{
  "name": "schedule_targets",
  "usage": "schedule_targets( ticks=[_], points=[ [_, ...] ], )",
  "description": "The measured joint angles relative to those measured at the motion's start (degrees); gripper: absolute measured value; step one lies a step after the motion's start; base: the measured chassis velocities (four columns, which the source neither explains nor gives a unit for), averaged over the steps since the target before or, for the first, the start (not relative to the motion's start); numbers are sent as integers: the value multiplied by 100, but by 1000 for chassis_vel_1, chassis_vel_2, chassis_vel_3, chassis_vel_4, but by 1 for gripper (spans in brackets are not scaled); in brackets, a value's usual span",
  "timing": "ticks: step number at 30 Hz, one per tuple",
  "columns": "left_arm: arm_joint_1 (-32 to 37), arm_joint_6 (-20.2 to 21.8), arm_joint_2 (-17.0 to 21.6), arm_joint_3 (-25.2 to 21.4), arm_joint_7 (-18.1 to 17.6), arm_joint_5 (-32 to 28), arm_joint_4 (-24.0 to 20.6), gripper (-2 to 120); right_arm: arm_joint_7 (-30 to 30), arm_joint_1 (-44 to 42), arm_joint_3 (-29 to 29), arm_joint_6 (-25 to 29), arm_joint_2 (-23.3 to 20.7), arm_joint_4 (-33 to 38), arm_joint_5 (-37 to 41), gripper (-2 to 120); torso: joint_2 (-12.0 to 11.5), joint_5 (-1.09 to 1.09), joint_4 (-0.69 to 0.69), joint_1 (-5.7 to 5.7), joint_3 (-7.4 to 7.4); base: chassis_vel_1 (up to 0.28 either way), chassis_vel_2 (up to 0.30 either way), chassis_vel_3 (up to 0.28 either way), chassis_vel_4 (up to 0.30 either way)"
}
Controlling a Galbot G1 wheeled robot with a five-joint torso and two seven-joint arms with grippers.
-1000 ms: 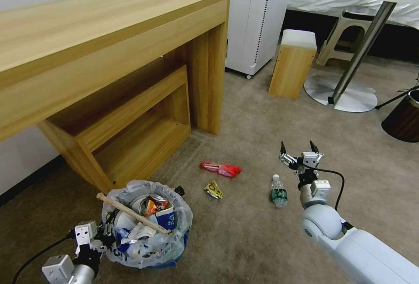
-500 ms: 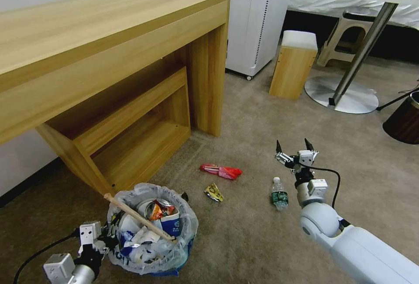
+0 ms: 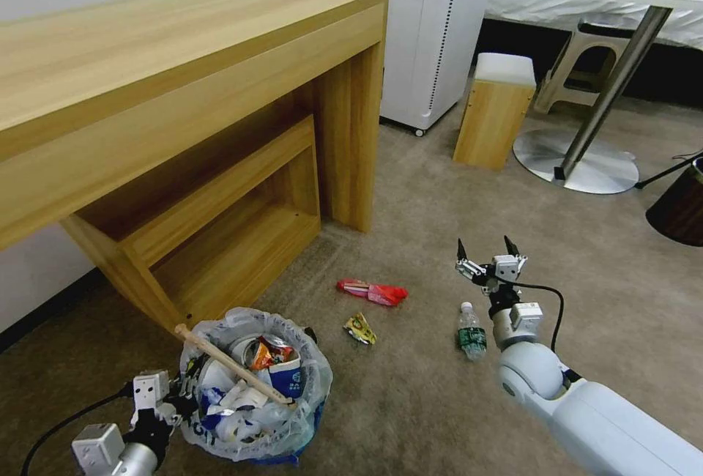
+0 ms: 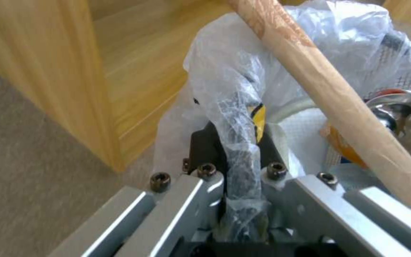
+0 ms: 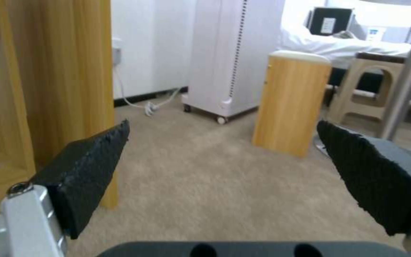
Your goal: Pick up the trash bin and place the garbage on the floor into it.
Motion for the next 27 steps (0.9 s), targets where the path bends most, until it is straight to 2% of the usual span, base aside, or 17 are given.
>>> schedule_targets(
  ticks=[9,11,13,14,16,17,20,25,27],
  points=[
    [-2,-23,-58,8,-1,44,36,3,-254,56,-305,-114,-175,102,236,100,0,1,0,0,0,-78,64,69,-64],
    [12,-33,-68,3,0,56,37,3,-438,120,-504,-208,-321,221,570,100,0,1,-1,0,-1,0,0,0,0],
    [13,-51,-82,1,1,68,47,3,-835,232,-752,-310,-511,389,1355,100,0,0,0,0,-1,0,0,0,0],
    [13,-51,-82,1,1,68,47,3,-835,232,-752,-310,-511,389,1355,100,0,0,0,0,-1,0,0,0,0],
    [7,-75,-116,4,1,90,74,3,-1112,474,-1141,-392,-655,394,1951,100,0,-1,-1,0,-1,0,0,0,0],
    [7,-75,-116,4,1,90,74,3,-1112,474,-1141,-392,-655,394,1951,100,0,-1,-1,0,-1,0,0,0,0],
    [-18,-101,-168,16,1,113,120,3,-1251,936,-1792,-525,-725,178,2457,100,0,0,1,0,0,0,0,0,0],
    [-127,-100,-116,88,-3,108,229,3,-1198,1121,-2084,-781,-652,-86,2665,100,0,0,1,0,0,0,0,0,0],
    [-213,-92,-48,138,-9,84,318,3,-1112,1295,-2398,-910,-555,-286,2764,100,0,-1,-3,0,0,0,0,0,0]
  ],
)
